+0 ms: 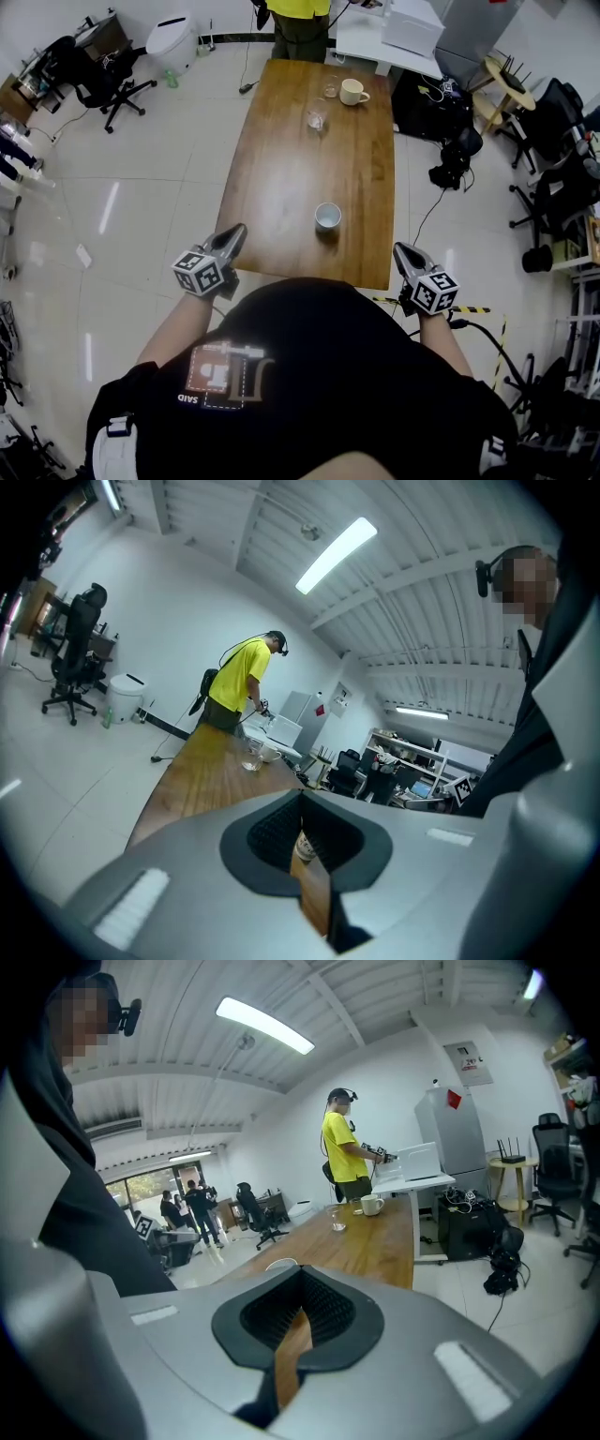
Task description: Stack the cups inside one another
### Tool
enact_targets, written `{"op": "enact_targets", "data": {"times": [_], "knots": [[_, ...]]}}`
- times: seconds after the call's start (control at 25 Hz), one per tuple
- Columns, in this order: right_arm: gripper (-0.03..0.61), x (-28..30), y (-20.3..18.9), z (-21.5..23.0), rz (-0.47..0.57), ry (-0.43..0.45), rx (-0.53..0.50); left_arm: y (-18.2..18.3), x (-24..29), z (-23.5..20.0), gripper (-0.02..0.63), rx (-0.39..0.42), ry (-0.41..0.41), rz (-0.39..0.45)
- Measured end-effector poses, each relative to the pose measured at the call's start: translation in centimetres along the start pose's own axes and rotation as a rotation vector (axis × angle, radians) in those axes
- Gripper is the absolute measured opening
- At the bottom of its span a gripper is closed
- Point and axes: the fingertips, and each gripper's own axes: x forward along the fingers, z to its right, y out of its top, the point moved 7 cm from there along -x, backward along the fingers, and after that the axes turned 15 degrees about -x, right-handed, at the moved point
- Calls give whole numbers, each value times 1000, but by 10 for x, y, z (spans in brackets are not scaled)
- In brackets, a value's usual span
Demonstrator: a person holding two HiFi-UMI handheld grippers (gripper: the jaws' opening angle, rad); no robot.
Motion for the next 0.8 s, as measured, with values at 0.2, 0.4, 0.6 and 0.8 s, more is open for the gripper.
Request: {"op": "enact_targets", "data": {"times": [0.2, 0.4, 0.6, 0.8], "knots": [[12, -3, -5, 1, -15, -12, -6, -3, 0, 1, 4, 8, -7, 0], [12, -4, -5, 1, -22, -10, -17, -3, -1, 3, 3, 15, -6, -1], [12, -3, -5, -1, -32, 1, -25, -3, -3, 2, 3, 18, -2, -7], [12, -2, -3, -3, -34, 9, -30, -2, -5, 3, 3, 22, 1, -8]]}}
